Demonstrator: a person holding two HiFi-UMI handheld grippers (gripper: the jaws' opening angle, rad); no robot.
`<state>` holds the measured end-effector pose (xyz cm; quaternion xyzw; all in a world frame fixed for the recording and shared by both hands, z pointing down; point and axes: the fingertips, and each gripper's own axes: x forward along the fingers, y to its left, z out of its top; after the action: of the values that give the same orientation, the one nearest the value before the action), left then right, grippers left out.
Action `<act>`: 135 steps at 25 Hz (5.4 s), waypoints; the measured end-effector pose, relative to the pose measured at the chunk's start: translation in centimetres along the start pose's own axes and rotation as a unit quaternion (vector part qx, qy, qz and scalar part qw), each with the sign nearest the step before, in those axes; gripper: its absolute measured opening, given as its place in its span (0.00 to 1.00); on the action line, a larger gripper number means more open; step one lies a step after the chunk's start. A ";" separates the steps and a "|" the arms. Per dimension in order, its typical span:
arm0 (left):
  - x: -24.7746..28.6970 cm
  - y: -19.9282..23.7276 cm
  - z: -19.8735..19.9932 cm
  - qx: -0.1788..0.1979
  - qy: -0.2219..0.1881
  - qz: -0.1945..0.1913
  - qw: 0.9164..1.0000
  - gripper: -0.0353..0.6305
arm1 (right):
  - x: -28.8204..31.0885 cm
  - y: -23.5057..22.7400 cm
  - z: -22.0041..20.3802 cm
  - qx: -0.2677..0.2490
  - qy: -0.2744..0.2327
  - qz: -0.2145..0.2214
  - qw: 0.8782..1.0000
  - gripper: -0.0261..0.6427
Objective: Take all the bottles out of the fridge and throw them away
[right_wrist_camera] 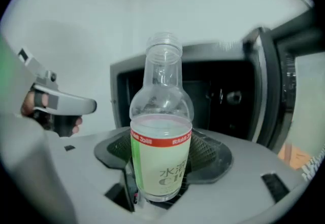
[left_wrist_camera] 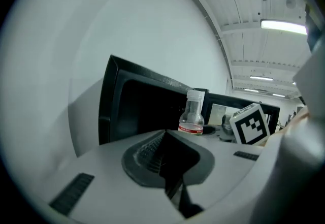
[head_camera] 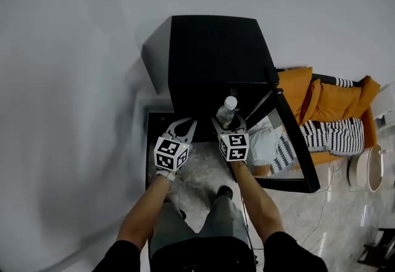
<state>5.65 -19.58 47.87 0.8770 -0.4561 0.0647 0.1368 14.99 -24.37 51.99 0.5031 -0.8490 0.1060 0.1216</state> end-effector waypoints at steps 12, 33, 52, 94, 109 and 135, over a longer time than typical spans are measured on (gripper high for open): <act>-5.7 0.1 5.6 -0.016 0.000 0.012 1.000 0.06 | -5.5 3.0 8.1 -0.022 0.004 0.014 1.000 0.52; -25.0 16.8 8.3 -0.037 -0.062 0.163 0.984 0.06 | 2.9 28.9 12.8 -0.057 -0.014 0.169 0.984 0.52; -21.5 21.3 3.1 -0.103 -0.048 0.276 0.954 0.06 | 11.4 30.1 6.9 -0.089 0.056 0.295 0.950 0.52; -15.9 21.9 -30.4 -0.188 0.057 0.225 0.954 0.06 | 20.9 29.1 -32.6 -0.049 0.202 0.265 0.942 0.52; -13.3 25.9 -40.4 -0.160 0.054 0.224 0.960 0.06 | 26.9 28.4 -45.5 -0.052 0.219 0.258 0.940 0.52; -18.6 19.5 -27.9 -0.178 0.062 0.173 0.967 0.06 | 14.4 26.9 -27.3 -0.008 0.167 0.180 0.969 0.26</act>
<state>-20.72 -7.37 73.55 0.7405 -0.5957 0.0597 0.3053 -12.70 -15.40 80.83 0.3160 -0.8941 0.2019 0.2450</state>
